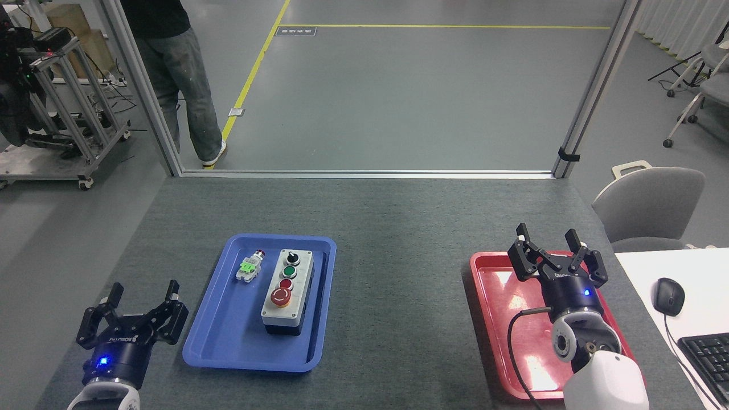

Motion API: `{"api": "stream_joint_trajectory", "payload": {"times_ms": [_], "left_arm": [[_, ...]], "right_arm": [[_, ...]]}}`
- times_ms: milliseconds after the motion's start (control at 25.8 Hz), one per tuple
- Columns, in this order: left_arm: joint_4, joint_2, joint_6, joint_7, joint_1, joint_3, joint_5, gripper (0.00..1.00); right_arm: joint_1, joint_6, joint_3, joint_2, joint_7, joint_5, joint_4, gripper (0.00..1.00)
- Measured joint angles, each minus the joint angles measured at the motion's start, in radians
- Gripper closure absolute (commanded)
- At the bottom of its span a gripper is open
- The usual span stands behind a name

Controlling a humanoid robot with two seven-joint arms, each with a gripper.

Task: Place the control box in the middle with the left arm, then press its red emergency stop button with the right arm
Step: 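Move the left gripper forward toward the gray control box on the blue tray, then position the left gripper at the near end of the control box and close it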

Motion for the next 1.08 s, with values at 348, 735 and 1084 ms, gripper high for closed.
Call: {"api": "stream_joint_trajectory", "payload": {"times_ms": [348,735,1084], "left_arm": [[-0.039,-0.015,0.006,0.019,0.004,0.011,0.016,0.01],[-0.140,-0.075,-0.062,0.028,0.082,-0.050,0.015,0.01],[-0.130,-0.161,0.052,0.006,0.077,-0.268,-0.112,0.01]], "right_arm": [[0.000,0.000,-0.002,-0.007,-0.001,0.000,0.001,0.00],[-0.001,0.001,-0.002,-0.009,-0.005,0.000,0.001,0.00],[0.000,0.001,-0.003,-0.009,0.002,0.000,0.001,0.00]]}}
